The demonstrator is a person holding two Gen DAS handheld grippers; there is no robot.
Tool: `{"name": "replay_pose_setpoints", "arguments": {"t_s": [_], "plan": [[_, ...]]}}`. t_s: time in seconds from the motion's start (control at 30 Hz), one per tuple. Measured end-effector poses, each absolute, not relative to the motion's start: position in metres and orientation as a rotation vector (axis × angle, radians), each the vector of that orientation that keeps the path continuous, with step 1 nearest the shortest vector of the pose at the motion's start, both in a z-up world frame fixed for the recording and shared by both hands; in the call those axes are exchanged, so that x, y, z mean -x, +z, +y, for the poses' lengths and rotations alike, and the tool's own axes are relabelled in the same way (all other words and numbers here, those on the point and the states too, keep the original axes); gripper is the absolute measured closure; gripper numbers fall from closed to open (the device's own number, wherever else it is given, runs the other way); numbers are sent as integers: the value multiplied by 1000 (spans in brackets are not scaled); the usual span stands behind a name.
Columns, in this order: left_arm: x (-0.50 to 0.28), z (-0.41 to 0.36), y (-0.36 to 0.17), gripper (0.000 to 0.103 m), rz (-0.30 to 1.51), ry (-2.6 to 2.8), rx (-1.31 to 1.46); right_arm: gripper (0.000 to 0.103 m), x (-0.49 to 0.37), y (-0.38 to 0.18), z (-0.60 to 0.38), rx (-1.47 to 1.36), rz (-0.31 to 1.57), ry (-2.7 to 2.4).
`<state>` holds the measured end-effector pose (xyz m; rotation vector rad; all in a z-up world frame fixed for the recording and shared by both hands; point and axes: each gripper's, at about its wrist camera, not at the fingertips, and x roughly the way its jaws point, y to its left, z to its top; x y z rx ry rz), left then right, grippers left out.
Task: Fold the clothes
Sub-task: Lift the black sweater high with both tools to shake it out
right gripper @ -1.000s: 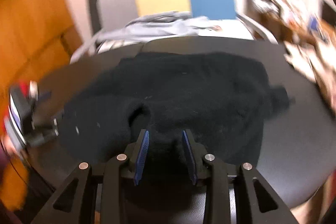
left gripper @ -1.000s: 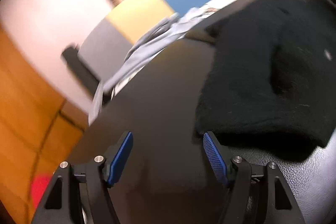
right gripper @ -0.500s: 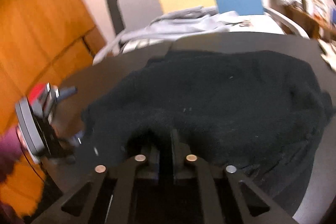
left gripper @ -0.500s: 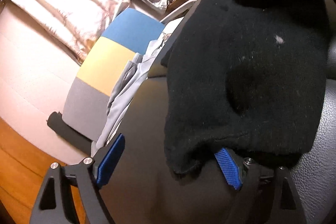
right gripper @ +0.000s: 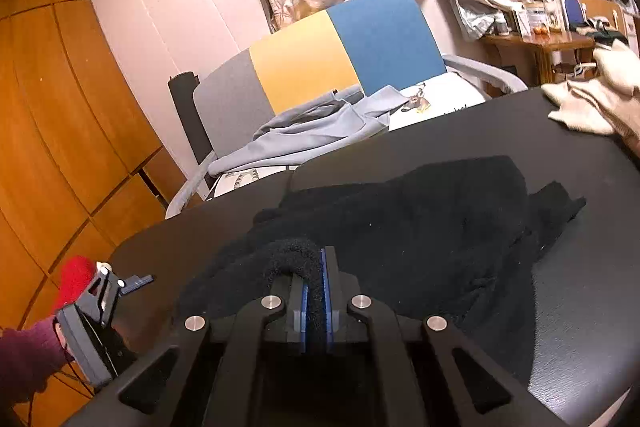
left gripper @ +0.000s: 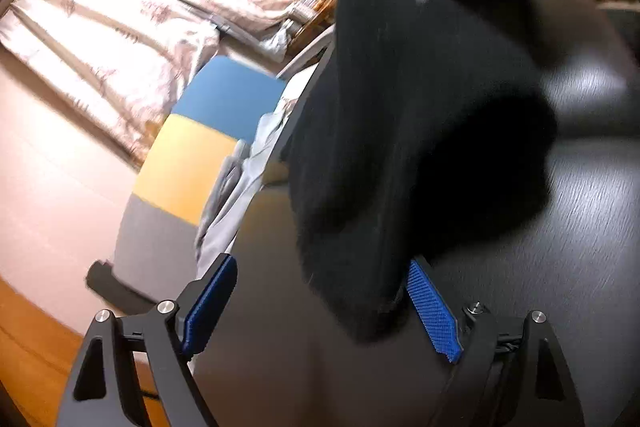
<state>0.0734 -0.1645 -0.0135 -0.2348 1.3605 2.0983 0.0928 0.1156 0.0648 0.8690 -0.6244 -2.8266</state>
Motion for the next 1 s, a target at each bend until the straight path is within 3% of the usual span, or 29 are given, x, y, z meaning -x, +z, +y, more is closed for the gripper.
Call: {"name": "replay_pose_setpoints", "arguments": {"t_s": [0.13, 0.23, 0.33, 0.4, 0.47, 0.8, 1.0], "plan": [[-81, -141, -20, 16, 1404, 2073, 112, 99, -96, 65, 120, -866, -670, -2811], [-65, -134, -7, 20, 1314, 2193, 184, 99, -99, 65, 123, -864, -705, -2799], [-47, -134, 8, 49, 1155, 2301, 342, 99, -102, 68, 125, -850, -728, -2792], [-41, -134, 16, 78, 1046, 2349, 423, 99, -104, 74, 124, -829, -732, -2792], [-42, -134, 23, 90, 973, 2380, 453, 99, -106, 79, 124, -807, -736, -2792], [-46, -167, 111, 95, 505, 2575, 375, 99, -117, 108, 122, -694, -753, -2792], [-50, -189, 169, 95, 254, 2652, 281, 99, -124, 174, 115, -463, -692, -2790]]}}
